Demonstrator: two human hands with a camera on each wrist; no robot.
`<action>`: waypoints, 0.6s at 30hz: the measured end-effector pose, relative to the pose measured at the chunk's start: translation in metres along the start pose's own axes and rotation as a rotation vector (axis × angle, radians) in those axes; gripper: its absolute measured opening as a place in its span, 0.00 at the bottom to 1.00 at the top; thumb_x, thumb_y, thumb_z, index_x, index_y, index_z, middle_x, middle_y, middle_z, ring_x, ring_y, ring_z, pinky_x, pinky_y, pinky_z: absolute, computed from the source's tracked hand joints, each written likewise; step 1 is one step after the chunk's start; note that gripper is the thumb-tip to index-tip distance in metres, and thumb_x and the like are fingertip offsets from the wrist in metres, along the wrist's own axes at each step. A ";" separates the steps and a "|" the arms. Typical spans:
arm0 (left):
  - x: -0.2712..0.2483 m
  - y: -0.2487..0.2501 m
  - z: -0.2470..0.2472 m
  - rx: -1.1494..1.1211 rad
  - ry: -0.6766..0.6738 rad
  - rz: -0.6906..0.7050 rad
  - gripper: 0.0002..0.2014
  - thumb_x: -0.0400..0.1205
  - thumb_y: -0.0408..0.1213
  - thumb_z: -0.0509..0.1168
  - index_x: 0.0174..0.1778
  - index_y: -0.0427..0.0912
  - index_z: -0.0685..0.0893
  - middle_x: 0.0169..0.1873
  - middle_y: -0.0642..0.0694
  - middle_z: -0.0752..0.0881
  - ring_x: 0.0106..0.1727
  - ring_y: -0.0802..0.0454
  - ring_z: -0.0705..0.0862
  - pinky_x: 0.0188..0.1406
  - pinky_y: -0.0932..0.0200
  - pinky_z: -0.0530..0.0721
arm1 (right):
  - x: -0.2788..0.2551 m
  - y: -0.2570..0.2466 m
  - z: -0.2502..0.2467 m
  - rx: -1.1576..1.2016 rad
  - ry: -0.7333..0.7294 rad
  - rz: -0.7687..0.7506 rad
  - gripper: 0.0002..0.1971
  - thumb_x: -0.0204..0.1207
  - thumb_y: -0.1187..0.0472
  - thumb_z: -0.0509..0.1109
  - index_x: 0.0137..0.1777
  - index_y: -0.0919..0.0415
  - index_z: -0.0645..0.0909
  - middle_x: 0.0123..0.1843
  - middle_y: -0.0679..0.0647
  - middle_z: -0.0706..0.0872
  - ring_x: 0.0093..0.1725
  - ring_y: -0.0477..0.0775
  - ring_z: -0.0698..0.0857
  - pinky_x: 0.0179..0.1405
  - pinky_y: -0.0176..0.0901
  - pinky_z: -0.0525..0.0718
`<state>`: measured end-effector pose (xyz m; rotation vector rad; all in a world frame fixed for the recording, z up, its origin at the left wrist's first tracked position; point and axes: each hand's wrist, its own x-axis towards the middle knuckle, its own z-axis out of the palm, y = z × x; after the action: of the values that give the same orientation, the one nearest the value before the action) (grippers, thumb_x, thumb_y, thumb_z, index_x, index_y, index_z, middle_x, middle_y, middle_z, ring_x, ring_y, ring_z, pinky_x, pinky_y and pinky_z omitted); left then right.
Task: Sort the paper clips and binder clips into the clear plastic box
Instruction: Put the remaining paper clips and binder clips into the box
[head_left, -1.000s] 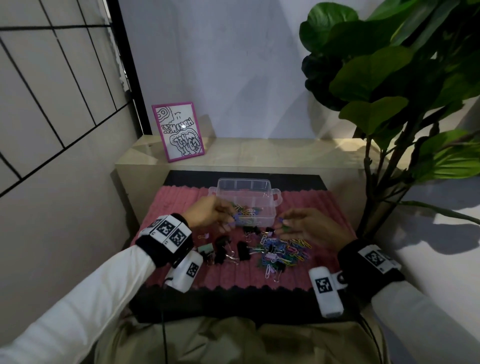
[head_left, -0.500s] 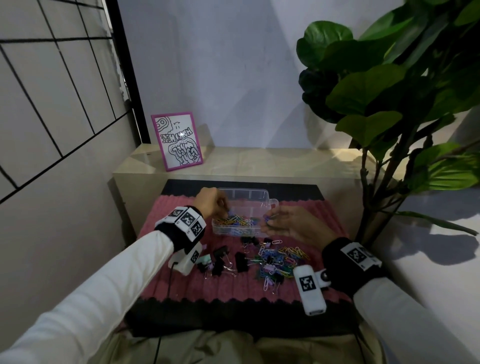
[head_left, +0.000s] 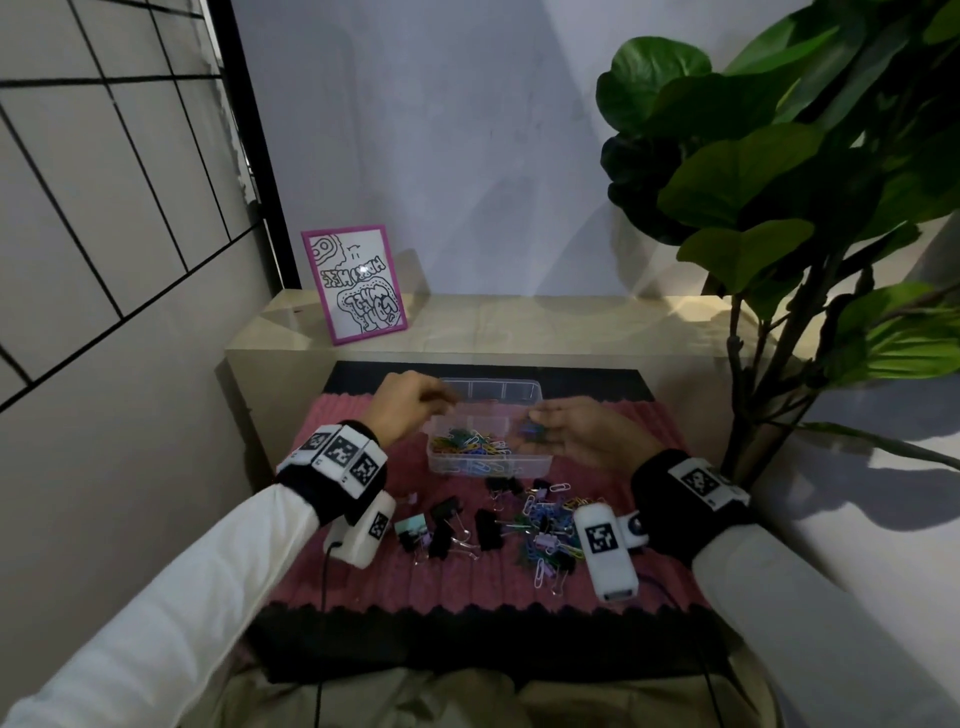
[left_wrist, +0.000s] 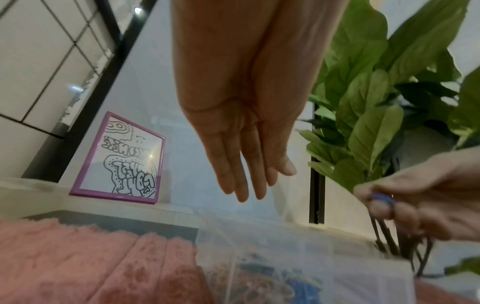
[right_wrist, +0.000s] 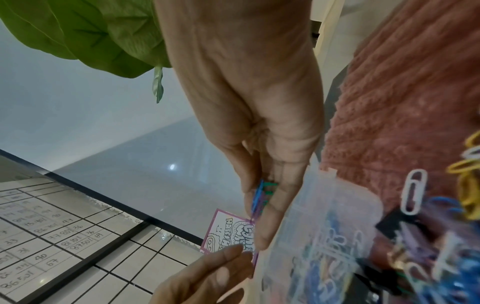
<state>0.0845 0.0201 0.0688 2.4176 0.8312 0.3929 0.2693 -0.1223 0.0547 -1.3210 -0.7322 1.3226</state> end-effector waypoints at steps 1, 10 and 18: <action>-0.004 -0.002 -0.004 -0.030 0.025 -0.017 0.11 0.79 0.30 0.64 0.56 0.40 0.86 0.51 0.45 0.89 0.50 0.56 0.86 0.59 0.67 0.78 | 0.003 -0.003 0.003 -0.002 0.003 0.000 0.10 0.82 0.71 0.57 0.50 0.72 0.80 0.48 0.63 0.87 0.45 0.56 0.90 0.46 0.42 0.90; -0.036 -0.012 -0.005 -0.062 -0.041 -0.048 0.09 0.79 0.28 0.63 0.51 0.39 0.87 0.44 0.51 0.86 0.33 0.72 0.79 0.34 0.81 0.75 | 0.040 -0.002 0.045 -0.296 0.069 0.010 0.16 0.81 0.77 0.53 0.66 0.80 0.71 0.62 0.70 0.78 0.63 0.66 0.81 0.60 0.46 0.83; -0.054 0.003 0.031 -0.170 -0.292 -0.014 0.10 0.80 0.23 0.59 0.49 0.34 0.85 0.40 0.42 0.88 0.26 0.69 0.83 0.29 0.75 0.81 | 0.043 -0.016 0.031 -1.086 0.127 -0.125 0.13 0.77 0.76 0.58 0.52 0.72 0.84 0.54 0.66 0.88 0.51 0.60 0.88 0.52 0.45 0.86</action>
<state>0.0578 -0.0287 0.0410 2.2399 0.6564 0.0953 0.2526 -0.0703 0.0634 -2.1137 -1.5178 0.6885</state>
